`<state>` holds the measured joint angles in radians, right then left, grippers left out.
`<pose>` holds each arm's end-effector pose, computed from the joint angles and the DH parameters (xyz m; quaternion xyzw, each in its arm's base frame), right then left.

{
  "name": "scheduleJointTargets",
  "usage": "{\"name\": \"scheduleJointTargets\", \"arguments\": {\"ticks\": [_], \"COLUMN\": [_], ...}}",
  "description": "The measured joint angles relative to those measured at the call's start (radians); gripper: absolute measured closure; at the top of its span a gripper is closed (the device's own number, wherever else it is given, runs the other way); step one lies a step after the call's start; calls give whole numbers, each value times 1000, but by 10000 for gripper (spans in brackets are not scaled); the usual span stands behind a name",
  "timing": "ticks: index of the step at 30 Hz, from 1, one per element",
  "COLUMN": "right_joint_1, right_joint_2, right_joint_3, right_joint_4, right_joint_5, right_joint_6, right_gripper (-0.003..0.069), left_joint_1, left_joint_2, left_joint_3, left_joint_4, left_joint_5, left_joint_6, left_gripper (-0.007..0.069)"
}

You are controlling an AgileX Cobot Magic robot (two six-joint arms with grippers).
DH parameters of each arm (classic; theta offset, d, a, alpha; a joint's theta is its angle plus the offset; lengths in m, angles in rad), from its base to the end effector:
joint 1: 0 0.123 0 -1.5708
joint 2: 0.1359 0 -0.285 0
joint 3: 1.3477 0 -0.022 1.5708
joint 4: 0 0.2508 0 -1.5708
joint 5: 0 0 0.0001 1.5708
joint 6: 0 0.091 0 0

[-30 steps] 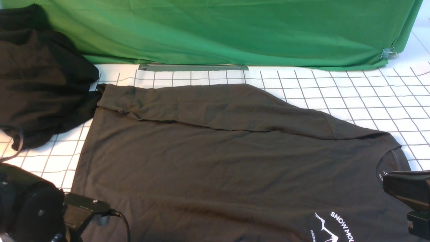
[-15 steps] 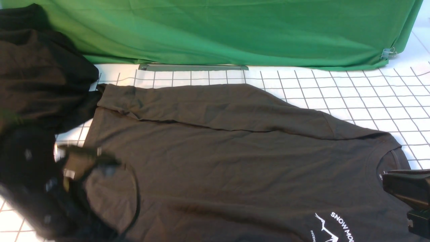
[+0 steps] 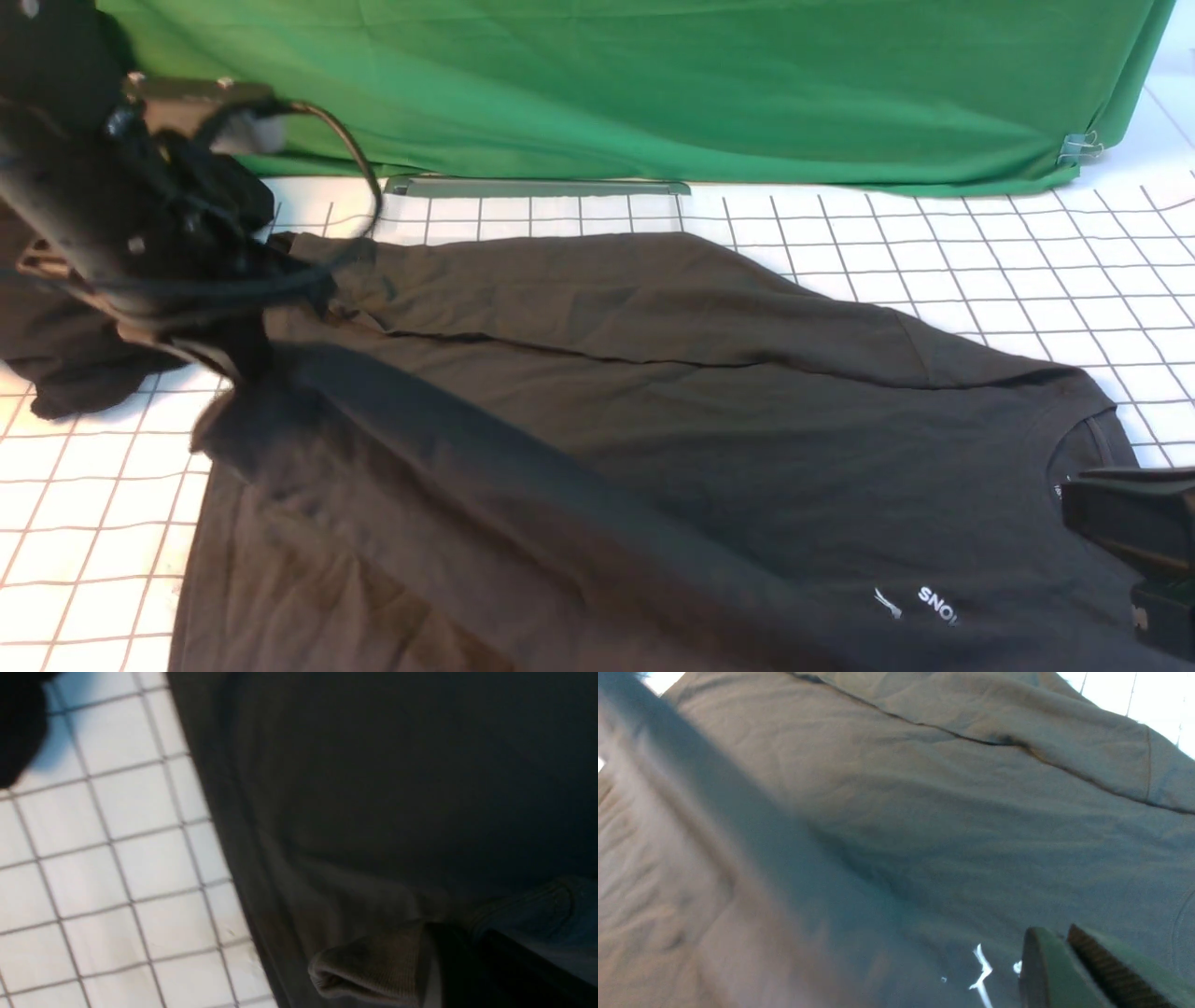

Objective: Fold a long-sleeved shirt over a white checkered tablecloth.
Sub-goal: 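Fold the left side of the black T-shirt inward over its body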

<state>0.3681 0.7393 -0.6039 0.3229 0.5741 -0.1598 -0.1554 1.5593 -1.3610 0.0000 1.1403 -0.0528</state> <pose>0.1277 0.0661 0.3011 -0.1516 0.8686 0.1854 0.4338 0.3117 -0.0488 0.3134 0.0506 0.9860 -0.0165 0.1582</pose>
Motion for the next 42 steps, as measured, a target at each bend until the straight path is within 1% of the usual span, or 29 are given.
{"name": "scheduleJointTargets", "arguments": {"ticks": [2,4,5,7,10,13,14,16,17,19,20,21,27,28,33,35,36,38,39,40,41,42], "right_joint_1": [0,0,0,7,33,99,151,233,248,323,356,371,387,387,387,387,387,387,387,387,387,387], "right_joint_2": [7,20,38,77,131,198,250,329,345,440,498,536,693,716,770,795,807,811,811,807,798,786], "right_joint_3": [0,-5,-15,-37,-60,-71,-71,-71,-71,-71,-71,-71,-75,-81,-97,-104,-106,-106,-106,-108,-109,-109], "right_joint_4": [29,51,63,79,90,103,102,67,60,-36,-79,-105,-150,-154,-155,-157,-157,-159,-159,-160,-160,-160], "right_joint_5": [53,101,157,244,307,322,320,289,285,231,197,174,43,24,-27,-42,-42,-33,-33,-8,20,48], "right_joint_6": [-46,-83,-103,-125,-149,-168,-168,-135,-121,-35,10,27,57,60,61,61,61,63,63,69,79,90], "right_gripper": [607,607,607,607,607,606,603,593,592,553,520,486,319,300,288,308,345,450,465,559,604,624], "left_joint_1": [60,89,107,124,129,129,129,129,129,129,129,129,129,129,129,129,129,129,129,129,129,129], "left_joint_2": [79,126,164,211,247,265,271,274,274,274,274,274,274,274,274,274,274,274,274,274,274,274], "left_joint_3": [-48,-78,-99,-122,-135,-138,-138,-138,-138,-139,-139,-139,-140,-140,-140,-140,-140,-140,-140,-140,-140,-140], "left_joint_4": [-16,-25,-32,-38,-39,-40,-40,-40,-40,-39,-31,-26,0,0,-6,-6,-6,-6,-6,-6,-6,-6], "left_joint_5": [-6,-9,-11,-10,-8,-13,-28,-45,-47,-70,-83,-88,-92,-95,-96,-97,-97,-97,-97,-97,-97,-97], "left_joint_6": [4,4,4,4,4,4,4,4,4,4,4,4,4,4,4,4,4,4,4,4,4,4], "left_gripper": [610,610,610,610,610,610,610,610,610,610,610,610,610,610,610,610,610,610,610,610,610,610]}}
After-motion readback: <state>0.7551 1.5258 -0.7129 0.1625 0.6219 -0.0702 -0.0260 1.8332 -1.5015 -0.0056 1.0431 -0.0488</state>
